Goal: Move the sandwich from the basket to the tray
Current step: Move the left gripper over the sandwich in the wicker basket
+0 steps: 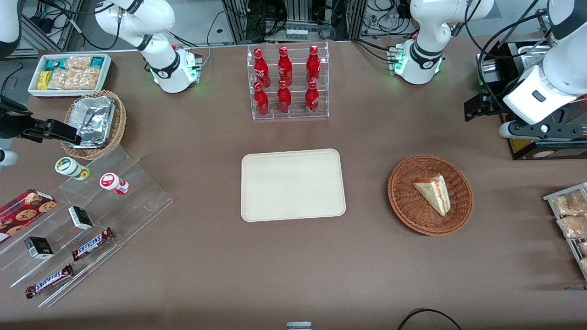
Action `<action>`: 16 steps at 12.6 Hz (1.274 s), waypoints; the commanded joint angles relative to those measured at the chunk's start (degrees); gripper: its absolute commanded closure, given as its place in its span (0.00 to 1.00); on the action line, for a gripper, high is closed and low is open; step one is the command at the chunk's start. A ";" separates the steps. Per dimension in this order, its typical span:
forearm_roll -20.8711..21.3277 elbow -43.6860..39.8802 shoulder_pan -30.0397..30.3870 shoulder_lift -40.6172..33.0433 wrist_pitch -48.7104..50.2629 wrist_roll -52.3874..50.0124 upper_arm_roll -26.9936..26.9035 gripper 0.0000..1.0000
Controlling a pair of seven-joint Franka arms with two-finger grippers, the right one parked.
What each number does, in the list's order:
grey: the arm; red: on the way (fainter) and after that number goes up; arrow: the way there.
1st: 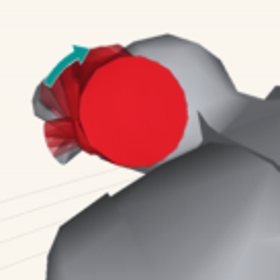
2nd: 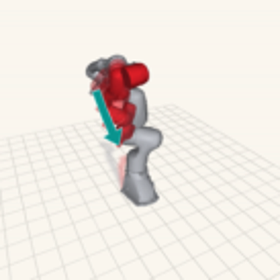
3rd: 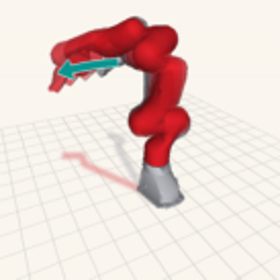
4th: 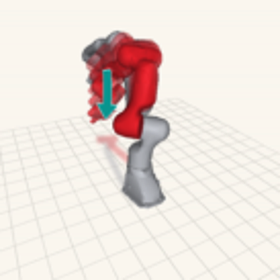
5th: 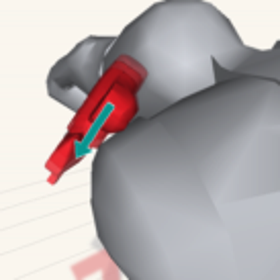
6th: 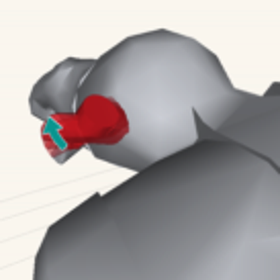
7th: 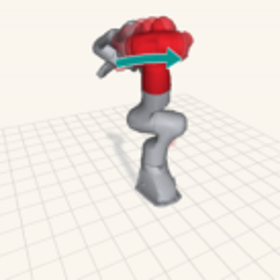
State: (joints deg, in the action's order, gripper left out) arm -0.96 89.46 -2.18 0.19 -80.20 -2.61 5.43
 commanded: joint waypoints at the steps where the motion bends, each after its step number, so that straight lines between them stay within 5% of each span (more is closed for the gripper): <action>1: -0.28 -0.08 -0.37 -0.28 -2.84 0.05 -0.50 0.00; 5: 1.66 3.51 -0.46 1.03 -7.41 0.32 -0.33 0.00; 16: 1.66 26.98 1.12 7.19 -41.85 0.06 -0.59 0.00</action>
State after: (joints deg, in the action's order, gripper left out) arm -0.07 113.34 -1.70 6.86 -117.33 -2.57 4.81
